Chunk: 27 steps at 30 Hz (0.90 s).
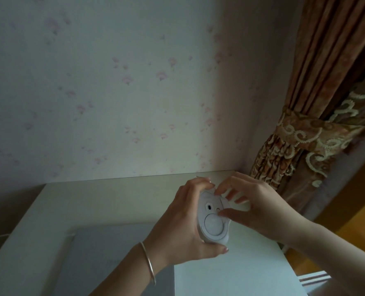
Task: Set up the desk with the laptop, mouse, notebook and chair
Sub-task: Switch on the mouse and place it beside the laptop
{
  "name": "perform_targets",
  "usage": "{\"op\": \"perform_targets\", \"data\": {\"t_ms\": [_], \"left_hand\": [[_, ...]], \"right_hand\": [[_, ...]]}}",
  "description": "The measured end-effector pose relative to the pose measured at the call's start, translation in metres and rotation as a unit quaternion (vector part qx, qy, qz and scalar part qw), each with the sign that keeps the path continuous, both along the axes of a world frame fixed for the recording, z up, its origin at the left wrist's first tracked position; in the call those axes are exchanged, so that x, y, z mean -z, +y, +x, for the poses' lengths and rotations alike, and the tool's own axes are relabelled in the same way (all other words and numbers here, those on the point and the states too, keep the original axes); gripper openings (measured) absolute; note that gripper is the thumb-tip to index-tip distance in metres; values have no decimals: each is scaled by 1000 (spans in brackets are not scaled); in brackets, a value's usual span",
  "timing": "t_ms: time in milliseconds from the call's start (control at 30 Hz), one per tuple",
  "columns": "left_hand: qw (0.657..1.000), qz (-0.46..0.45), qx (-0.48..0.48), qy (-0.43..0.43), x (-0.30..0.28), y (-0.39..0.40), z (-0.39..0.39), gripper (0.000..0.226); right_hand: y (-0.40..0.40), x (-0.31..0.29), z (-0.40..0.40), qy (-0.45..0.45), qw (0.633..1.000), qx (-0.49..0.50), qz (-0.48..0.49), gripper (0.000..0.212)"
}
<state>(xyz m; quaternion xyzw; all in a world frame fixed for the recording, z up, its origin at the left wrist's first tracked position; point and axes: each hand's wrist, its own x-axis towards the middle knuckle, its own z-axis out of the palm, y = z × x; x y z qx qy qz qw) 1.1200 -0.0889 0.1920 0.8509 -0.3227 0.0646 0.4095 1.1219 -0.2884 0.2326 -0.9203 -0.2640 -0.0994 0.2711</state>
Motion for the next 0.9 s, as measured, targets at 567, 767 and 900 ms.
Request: {"op": "perform_targets", "data": {"t_ms": [567,767,900], "left_hand": [[1000,-5,-1,7,2,2,-6,99],[1000,-14,2,19,1,4,-7,100],[1000,-18,7,19,1,3,-7,100]], "right_hand": [[8,-3,5,45,998,29,13,28],[11,-6,5,49,998,42,-1,30],[12,-6,4,46,998,48,-1,30]]}}
